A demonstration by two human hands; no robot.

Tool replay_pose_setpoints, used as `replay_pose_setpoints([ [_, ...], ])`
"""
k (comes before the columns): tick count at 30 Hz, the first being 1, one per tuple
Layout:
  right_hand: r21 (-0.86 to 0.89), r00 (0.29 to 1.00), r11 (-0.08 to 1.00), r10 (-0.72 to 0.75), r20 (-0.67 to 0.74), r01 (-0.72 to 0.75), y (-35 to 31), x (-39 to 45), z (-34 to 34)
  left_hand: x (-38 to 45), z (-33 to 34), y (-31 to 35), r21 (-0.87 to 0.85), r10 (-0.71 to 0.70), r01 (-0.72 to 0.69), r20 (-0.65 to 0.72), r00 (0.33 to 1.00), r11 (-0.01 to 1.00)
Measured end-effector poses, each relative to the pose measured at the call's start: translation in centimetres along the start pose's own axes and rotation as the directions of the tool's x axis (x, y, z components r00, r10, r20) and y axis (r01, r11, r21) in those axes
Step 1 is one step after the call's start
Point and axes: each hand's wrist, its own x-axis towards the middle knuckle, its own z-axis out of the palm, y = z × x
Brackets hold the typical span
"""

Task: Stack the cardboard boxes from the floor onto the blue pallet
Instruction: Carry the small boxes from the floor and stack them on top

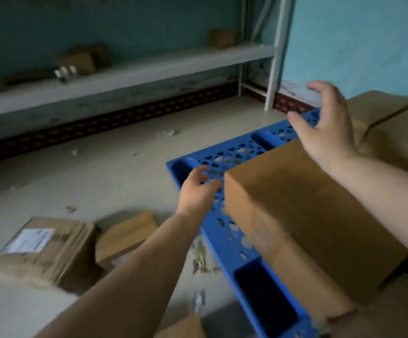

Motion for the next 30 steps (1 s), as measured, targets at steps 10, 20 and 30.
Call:
replay_pose_setpoints([
  [10, -0.177, 0.401, 0.962, 0.250, 0.882, -0.209, -8.5, -21.4, 19.1, -10.6, -14.7, -18.6, -0.020, -0.407, 0.428, -0.348, 0.844, 0.904],
  [20, -0.682, -0.102, 0.543, 0.742, 0.663, -0.489, -1.9, -36.8, 17.3, -18.0, -11.4, -28.7, -0.026, -0.770, 0.782, -0.194, 0.607, 0.623],
  [30, -0.313, 0.217, 0.618, 0.631, 0.745, -0.721, -5.2, -25.4, 16.1, -11.7, -13.9, -19.7, -0.091, -0.531, 0.530, -0.293, 0.795, 0.843],
])
